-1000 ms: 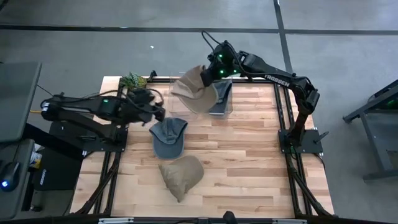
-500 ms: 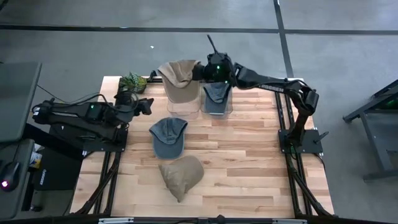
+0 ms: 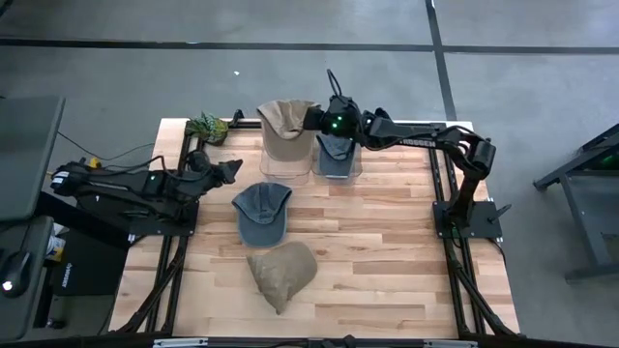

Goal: Pick & Place hat
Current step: Put the top brown cap into the left transparent bin

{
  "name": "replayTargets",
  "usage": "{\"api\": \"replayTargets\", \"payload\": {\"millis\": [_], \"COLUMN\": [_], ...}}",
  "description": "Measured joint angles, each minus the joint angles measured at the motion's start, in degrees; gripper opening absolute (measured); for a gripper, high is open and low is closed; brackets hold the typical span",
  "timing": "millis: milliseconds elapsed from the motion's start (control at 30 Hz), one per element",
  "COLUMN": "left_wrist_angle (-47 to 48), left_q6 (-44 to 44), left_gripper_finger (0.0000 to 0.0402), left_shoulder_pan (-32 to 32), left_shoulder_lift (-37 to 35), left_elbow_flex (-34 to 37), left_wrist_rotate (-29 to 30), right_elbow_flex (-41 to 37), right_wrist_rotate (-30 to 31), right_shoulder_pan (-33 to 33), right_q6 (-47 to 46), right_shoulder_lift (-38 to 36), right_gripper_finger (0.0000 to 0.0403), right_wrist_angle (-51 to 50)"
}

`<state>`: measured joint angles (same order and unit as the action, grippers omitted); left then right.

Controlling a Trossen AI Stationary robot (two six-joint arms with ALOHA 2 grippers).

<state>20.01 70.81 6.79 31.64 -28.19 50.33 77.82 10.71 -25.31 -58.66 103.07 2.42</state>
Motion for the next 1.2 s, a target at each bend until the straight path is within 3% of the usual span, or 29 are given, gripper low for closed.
{"api": "replayTargets", "payload": {"millis": [367,633,1200], "left_wrist_angle": [-3.3,-3.6,-3.6], "left_q6": [0.0,0.0,0.0], "left_gripper_finger": [0.0213,0.0213,0.0213], "left_shoulder_pan": [0.0,0.0,0.0], "left_shoulder_lift": [-0.4,-2.6,-5.7], "left_elbow_flex": [2.7,2.7,2.7], "left_wrist_rotate": [0.4,0.4,0.4], "right_elbow_flex": [0.0,0.0,0.1], "right_wrist_rotate": [3.6,2.6,2.7], "right_shoulder_pan": [2.0,2.1,2.1], "right_q6": [-0.7,-4.4,-5.8], "right_shoulder_lift": [2.0,6.3,7.0], "right_gripper_finger": [0.0005,0.0005,0.0005], "right_wrist_angle": [0.8,2.2,0.3]}}
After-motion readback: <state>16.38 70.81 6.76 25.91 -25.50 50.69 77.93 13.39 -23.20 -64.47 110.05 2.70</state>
